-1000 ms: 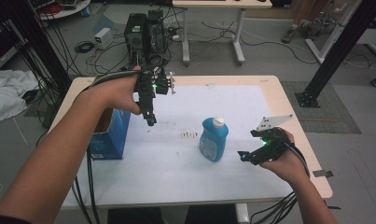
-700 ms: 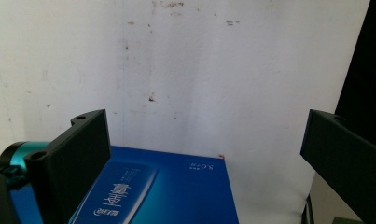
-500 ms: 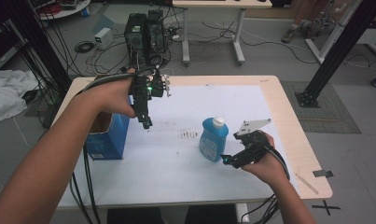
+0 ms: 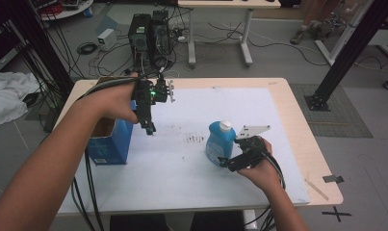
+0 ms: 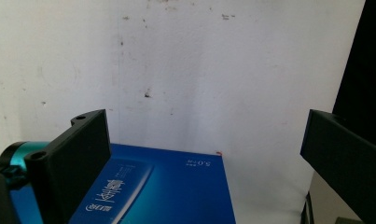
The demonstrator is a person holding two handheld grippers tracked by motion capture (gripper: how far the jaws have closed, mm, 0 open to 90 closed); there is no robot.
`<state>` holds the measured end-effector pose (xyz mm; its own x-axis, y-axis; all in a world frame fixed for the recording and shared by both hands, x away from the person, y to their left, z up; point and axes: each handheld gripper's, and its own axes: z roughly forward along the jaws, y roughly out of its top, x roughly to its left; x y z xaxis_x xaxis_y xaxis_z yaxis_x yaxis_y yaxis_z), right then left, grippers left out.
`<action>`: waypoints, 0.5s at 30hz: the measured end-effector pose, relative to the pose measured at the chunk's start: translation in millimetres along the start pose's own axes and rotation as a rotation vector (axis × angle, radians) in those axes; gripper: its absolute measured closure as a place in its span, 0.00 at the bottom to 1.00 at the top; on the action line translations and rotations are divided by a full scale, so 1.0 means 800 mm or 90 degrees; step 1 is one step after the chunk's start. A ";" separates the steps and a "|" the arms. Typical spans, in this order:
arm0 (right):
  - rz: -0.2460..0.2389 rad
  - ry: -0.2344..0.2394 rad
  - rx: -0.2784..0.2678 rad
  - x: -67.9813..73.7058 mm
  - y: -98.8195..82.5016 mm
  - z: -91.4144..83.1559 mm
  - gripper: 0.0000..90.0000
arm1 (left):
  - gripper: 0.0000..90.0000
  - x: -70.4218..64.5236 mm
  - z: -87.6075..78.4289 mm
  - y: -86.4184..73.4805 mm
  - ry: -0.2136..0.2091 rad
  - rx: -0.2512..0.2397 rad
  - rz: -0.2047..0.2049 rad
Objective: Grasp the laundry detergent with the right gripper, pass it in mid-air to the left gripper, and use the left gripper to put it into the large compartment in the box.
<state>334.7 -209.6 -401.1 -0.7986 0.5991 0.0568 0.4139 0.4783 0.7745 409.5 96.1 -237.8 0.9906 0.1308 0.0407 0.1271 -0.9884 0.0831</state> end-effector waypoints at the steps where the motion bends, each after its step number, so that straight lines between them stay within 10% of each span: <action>1: 0.000 0.000 -0.003 0.000 0.000 0.001 0.03 | 0.02 0.000 0.001 0.000 0.000 0.001 0.000; 15: 0.001 -0.042 -0.077 0.010 -0.006 0.014 0.04 | 0.02 0.001 0.006 0.000 -0.001 0.002 -0.003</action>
<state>331.4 -199.8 -411.7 -0.7665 0.6420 0.0196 0.3561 0.3994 0.8448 410.8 95.5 -242.6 0.9901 0.1347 0.0382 0.1313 -0.9881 0.0806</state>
